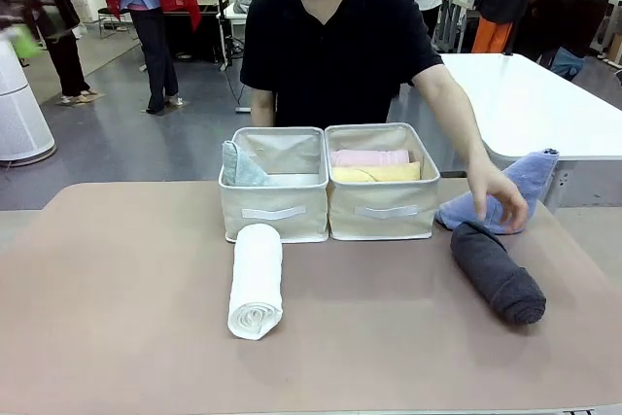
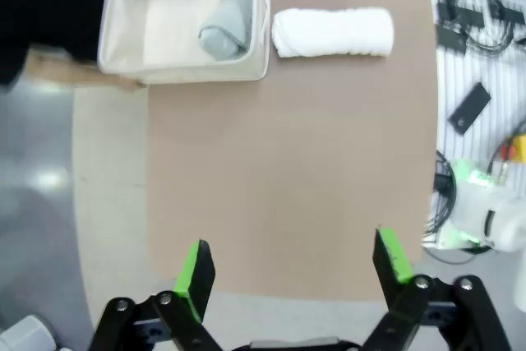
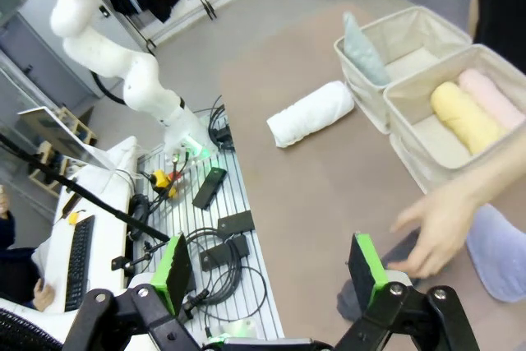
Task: Sort the towels based on their folding style.
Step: Pick up one triangle-folded towel and place it in the left Fabric basket.
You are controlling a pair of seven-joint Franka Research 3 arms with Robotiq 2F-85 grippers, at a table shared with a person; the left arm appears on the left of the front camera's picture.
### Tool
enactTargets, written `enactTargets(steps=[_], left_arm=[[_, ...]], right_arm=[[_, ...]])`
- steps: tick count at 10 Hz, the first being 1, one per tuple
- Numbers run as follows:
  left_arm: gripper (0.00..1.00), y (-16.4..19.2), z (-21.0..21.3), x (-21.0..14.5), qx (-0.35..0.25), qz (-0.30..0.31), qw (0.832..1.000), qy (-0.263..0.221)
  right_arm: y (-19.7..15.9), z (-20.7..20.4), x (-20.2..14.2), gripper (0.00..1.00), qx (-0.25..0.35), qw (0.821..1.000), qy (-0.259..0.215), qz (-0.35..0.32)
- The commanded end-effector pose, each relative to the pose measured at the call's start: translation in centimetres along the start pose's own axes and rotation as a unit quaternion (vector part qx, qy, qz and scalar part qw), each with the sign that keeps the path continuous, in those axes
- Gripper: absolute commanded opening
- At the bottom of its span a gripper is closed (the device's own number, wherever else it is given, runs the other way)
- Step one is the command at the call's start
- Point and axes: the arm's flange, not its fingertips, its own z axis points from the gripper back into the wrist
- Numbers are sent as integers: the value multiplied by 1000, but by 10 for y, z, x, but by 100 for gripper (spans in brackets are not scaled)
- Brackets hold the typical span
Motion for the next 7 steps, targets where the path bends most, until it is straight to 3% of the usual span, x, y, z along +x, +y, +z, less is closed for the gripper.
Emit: enactTargets(steps=[1, 2, 4, 5, 6, 7], left_arm=[[100, -48, -7, -57, 22, 18, 998, -49], [100, -61, -3, -84, 39, 27, 996, -69], [100, -54, -9, -135, 43, 55, 990, -123], [100, -43, -13, -148, 34, 84, 987, -133], [100, -29, -16, -142, 6, 109, 989, -103], [100, -61, -3, -151, 34, 80, 991, -106]], right_arm=[[0, -1, 1, 100, 8, 1000, -16, 11], [0, -1, 1, 100, 8, 1000, -16, 11], [0, -1, 1, 100, 8, 1000, -16, 11], [0, -1, 1, 100, 8, 1000, -16, 11], [0, -1, 1, 100, 8, 1000, -16, 11], [0, -1, 1, 100, 8, 1000, -16, 11]])
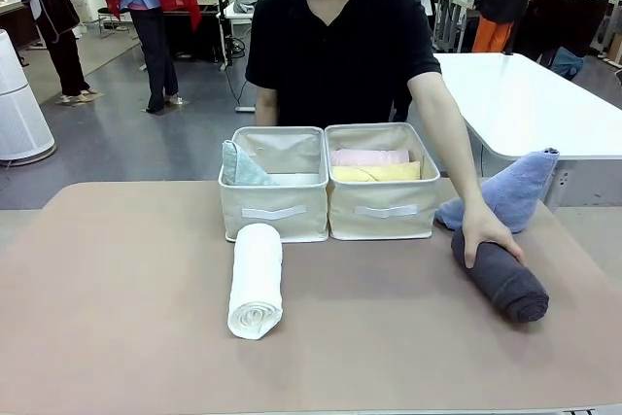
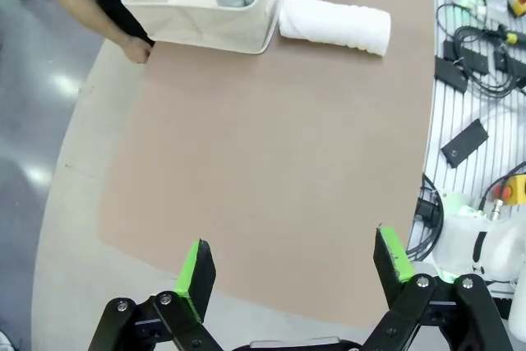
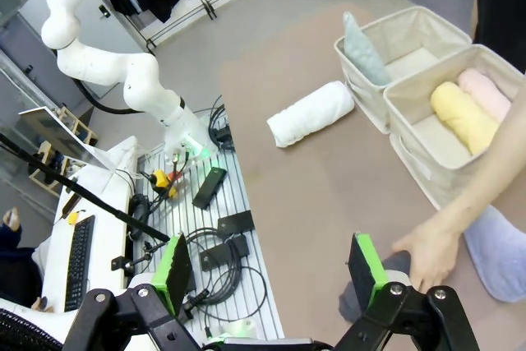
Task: Sort the towels based on their folding style.
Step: Pick up another triangle-folded towel from the table and place it in the left Fabric basket.
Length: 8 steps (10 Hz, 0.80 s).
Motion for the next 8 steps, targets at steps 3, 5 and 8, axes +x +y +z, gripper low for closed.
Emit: enactTargets(steps=[3, 5, 8], left_arm=[[100, -18, 15, 8, 14, -18, 1000, -4], [100, -15, 16, 7, 14, -14, 1000, -5], [100, 45, 23, -38, -180, -91, 964, -171]], right_arm=[[0, -1, 1, 100, 8, 1000, -16, 11], [0, -1, 1, 100, 8, 1000, -16, 11], [0, -1, 1, 100, 8, 1000, -16, 11]])
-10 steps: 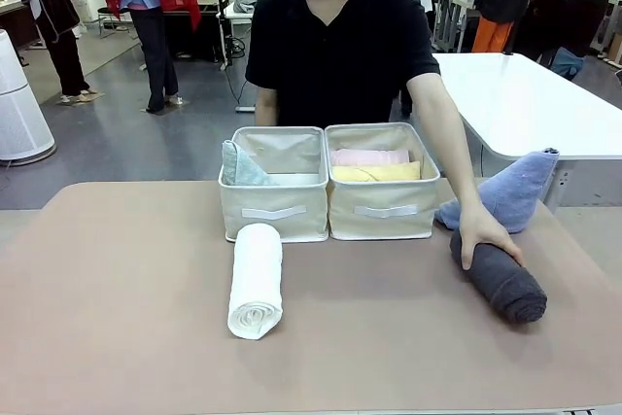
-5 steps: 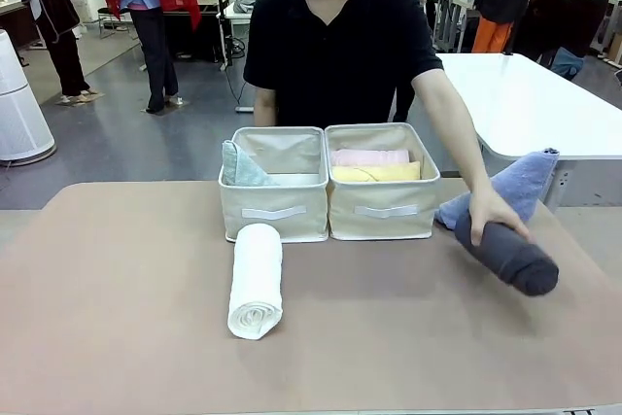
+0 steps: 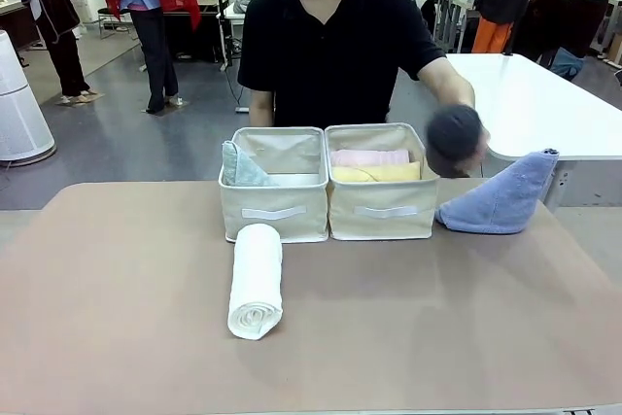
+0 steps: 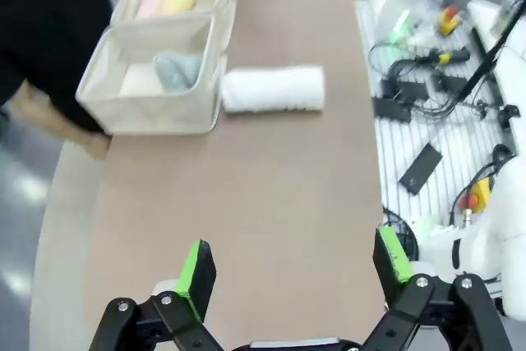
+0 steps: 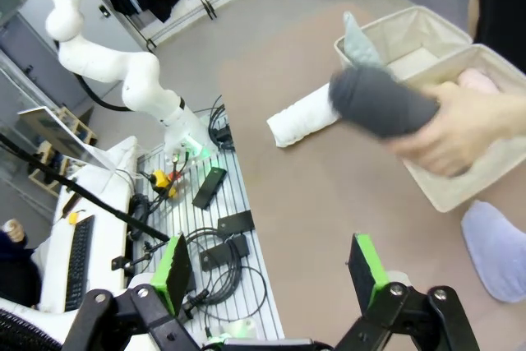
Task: Sort the towels based on their folding style.
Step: Pick up another triangle-folded towel from the table and place it in the left Fabric basket.
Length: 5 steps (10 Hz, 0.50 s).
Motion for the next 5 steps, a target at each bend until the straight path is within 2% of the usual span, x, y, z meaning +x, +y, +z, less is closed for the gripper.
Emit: enactTargets(steps=[1, 3, 4, 5], left_arm=[[100, 30, 36, -41, -68, -23, 993, -94], [100, 33, 53, -73, -48, -22, 987, -149], [100, 25, 51, -90, -27, -13, 987, -160], [100, 35, 55, -100, -12, 8, 986, -166]], right_arm=[[0, -1, 1, 100, 8, 1000, -16, 11], [0, -1, 1, 100, 8, 1000, -16, 11], [0, -1, 1, 100, 8, 1000, -16, 11], [0, -1, 1, 100, 8, 1000, -16, 11]])
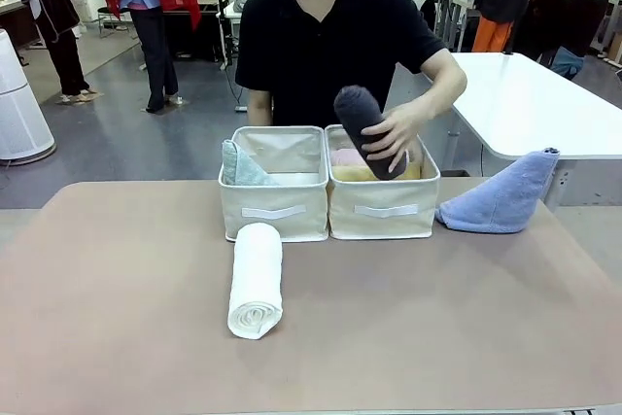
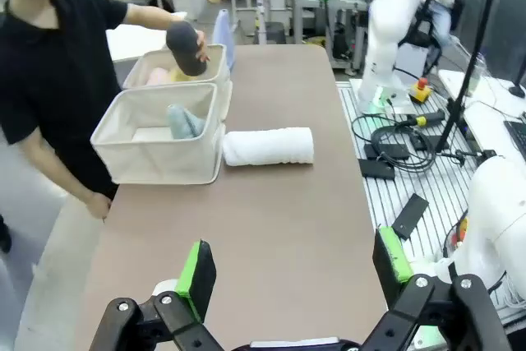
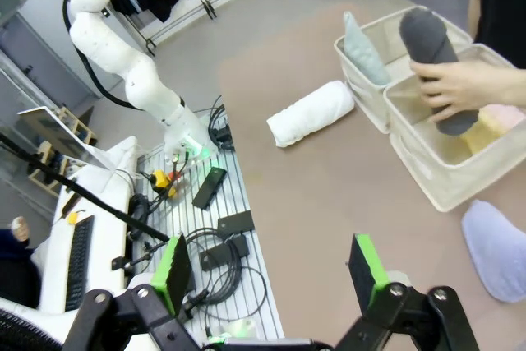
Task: Sort the towels based on their folding style.
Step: Pick up another triangle-folded towel from the table and place it in the left Fabric basket.
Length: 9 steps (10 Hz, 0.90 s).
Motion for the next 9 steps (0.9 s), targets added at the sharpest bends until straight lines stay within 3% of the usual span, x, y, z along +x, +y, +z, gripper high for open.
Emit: enactTargets(steps=[1, 6, 7, 9], left_arm=[[100, 2, 5, -7, 53, 27, 998, -7], [100, -2, 11, -3, 168, 76, 982, 32], [100, 3, 26, -13, 115, 51, 992, 23], [100, 3, 26, -13, 115, 51, 992, 23]], right_arm=[[0, -1, 1, 100, 8, 1000, -16, 11], [0, -1, 1, 100, 8, 1000, -16, 11], [0, -1, 1, 100, 8, 1000, -16, 11], [0, 0, 0, 100, 0, 1000, 0, 0]])
